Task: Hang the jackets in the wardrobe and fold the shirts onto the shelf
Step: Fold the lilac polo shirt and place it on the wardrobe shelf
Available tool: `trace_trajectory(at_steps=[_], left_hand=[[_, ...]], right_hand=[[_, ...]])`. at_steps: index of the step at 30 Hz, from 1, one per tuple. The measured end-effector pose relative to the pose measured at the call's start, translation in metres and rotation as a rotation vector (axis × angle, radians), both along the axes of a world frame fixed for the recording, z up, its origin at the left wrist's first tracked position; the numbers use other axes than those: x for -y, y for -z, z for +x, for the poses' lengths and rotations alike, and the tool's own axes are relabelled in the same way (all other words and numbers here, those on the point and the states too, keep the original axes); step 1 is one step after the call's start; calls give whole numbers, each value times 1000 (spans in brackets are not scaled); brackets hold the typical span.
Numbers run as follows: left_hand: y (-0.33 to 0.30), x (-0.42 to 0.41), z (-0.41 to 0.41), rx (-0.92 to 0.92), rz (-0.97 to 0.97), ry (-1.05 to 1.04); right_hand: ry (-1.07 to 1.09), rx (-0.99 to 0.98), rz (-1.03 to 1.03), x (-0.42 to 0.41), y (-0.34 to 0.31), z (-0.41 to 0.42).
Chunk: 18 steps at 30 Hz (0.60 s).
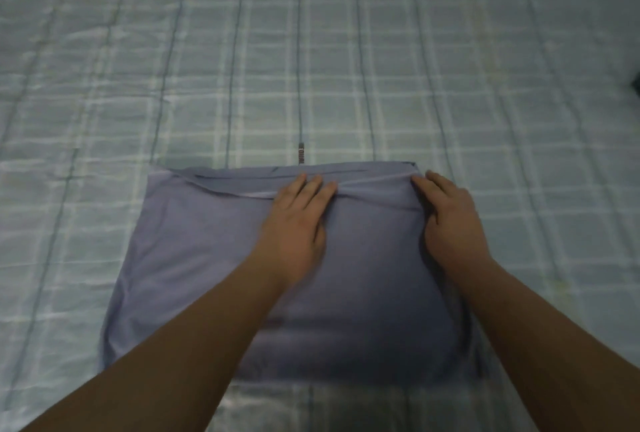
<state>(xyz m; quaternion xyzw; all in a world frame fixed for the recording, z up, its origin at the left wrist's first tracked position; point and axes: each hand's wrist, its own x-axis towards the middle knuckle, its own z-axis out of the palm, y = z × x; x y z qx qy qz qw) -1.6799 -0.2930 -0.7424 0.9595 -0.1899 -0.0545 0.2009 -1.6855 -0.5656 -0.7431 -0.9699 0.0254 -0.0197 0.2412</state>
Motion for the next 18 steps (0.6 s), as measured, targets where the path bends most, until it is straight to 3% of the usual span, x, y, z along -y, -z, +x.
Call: trace_trajectory(at_steps=[5, 8, 13, 16, 18], left_hand=[[11, 3, 4, 13, 25, -25], [15, 8, 4, 19, 45, -17], [16, 23, 5, 5, 74, -26], [19, 29, 5, -23, 110, -60], [21, 31, 7, -35, 133, -72]], right_hand=[[-69, -66, 214, 14, -6, 32], [-258, -205, 186, 23, -9, 44], [-314, -346, 156, 33, -15, 56], [-448, -201, 75, 33, -28, 62], [-524, -91, 139, 32, -34, 65]])
